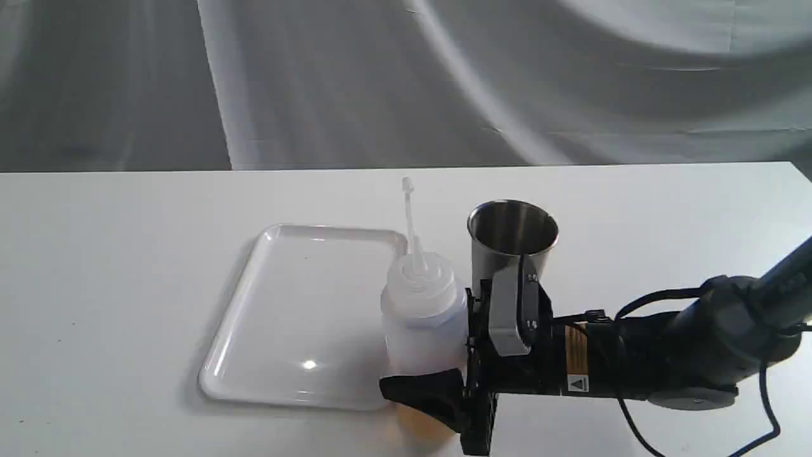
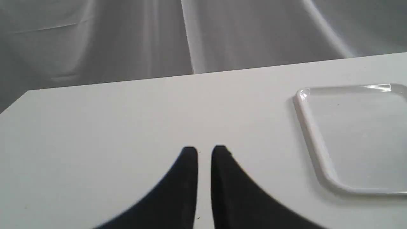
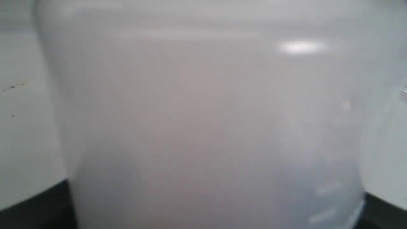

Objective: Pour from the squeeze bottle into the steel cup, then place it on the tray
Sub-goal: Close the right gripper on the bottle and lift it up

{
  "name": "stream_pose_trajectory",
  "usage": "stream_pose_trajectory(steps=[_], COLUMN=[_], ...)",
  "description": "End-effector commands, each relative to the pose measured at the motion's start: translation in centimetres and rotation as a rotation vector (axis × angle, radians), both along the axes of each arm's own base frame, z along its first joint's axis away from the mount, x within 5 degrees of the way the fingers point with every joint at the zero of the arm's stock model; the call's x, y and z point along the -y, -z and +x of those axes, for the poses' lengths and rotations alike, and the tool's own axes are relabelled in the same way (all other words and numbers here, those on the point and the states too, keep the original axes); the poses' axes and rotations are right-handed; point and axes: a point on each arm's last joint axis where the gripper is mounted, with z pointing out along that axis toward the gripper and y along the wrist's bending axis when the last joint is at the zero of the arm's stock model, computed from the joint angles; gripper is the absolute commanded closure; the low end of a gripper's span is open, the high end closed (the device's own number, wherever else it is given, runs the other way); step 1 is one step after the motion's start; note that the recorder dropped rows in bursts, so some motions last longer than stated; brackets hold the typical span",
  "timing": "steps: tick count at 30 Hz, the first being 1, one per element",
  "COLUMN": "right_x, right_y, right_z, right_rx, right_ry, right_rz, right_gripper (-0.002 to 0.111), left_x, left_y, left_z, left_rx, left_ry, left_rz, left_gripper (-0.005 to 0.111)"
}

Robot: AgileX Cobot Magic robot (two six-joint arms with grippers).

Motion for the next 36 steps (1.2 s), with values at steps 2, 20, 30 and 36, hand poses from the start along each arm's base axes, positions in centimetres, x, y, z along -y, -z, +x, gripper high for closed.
stream_pose_trajectory(steps=[2, 20, 30, 36], right_x=[-0.2, 0.2, 0.9, 2.5], right_y=[-2.3, -10.7, -18.4, -21.9], right_z=[-0.1, -3.6, -5.6, -6.2], right_rx=[0.061, 0.194, 0.335, 0.378], right_ry=[-0.019, -0.005, 0.094, 0.325], right_rz=[0.037, 0.081, 0.134, 0.063], right_gripper=[0.065, 0.065, 0.065, 0.065], left_x=[0.0, 0.0, 0.0, 0.0], left_y=[0.1, 0.1, 0.1, 0.1], left_z=[0.0, 0.0, 0.0, 0.0], left_rx=[0.004, 0.004, 0.004, 0.004], left_ry=[0.007, 0.007, 0.007, 0.007], left_rz=[-0.002, -0.002, -0.002, -0.002], left_gripper=[0.098, 0.098, 0.098, 0.098])
